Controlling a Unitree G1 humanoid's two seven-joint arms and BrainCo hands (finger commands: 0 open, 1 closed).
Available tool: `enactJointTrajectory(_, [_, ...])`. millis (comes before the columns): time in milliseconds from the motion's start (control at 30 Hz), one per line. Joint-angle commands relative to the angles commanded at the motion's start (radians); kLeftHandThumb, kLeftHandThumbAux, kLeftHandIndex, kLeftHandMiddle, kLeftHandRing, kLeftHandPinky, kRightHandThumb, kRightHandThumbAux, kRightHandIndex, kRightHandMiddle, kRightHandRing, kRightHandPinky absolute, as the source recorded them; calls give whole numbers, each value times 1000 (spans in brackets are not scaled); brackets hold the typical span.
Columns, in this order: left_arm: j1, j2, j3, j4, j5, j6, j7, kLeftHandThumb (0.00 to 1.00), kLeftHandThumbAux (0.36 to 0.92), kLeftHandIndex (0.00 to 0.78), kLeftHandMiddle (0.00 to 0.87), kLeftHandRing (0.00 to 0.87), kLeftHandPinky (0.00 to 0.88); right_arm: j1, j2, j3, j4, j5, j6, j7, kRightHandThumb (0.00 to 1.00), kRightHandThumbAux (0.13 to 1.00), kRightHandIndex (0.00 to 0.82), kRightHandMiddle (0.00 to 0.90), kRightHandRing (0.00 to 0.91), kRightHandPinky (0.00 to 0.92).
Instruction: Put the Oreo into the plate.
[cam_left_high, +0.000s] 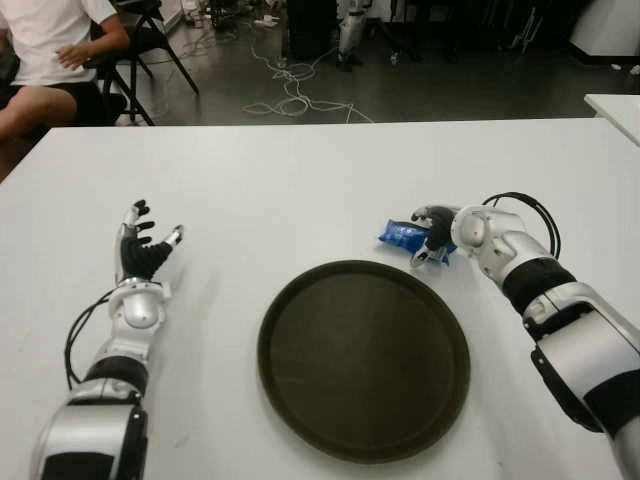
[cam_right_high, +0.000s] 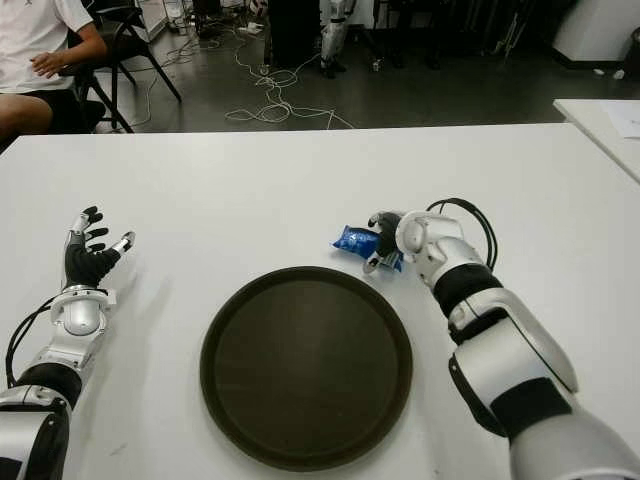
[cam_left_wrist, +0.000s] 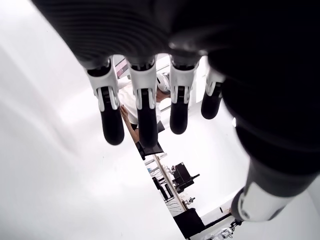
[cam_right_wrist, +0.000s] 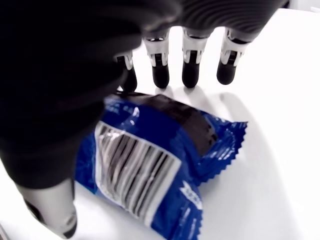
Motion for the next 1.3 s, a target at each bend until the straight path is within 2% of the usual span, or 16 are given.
enactJointTrajectory(500, [1,0,-2,-3,3,0,1,226,690,89,149,179,232,8,15,-7,-3,6,15,-26,0,769,80,106,45,0])
enactJointTrajectory(667, [2,0,-2,-3,3,0,1,225,699,89,148,173,202,12,18,-13,-9,11,28,-29,0,765,99,120,60,0])
enactJointTrajectory(1300, [1,1,-5,-2,8,7,10,211,695,92,167,200,245,20,20,-23,-5,25,16,-29,0,785,92,121,65,0])
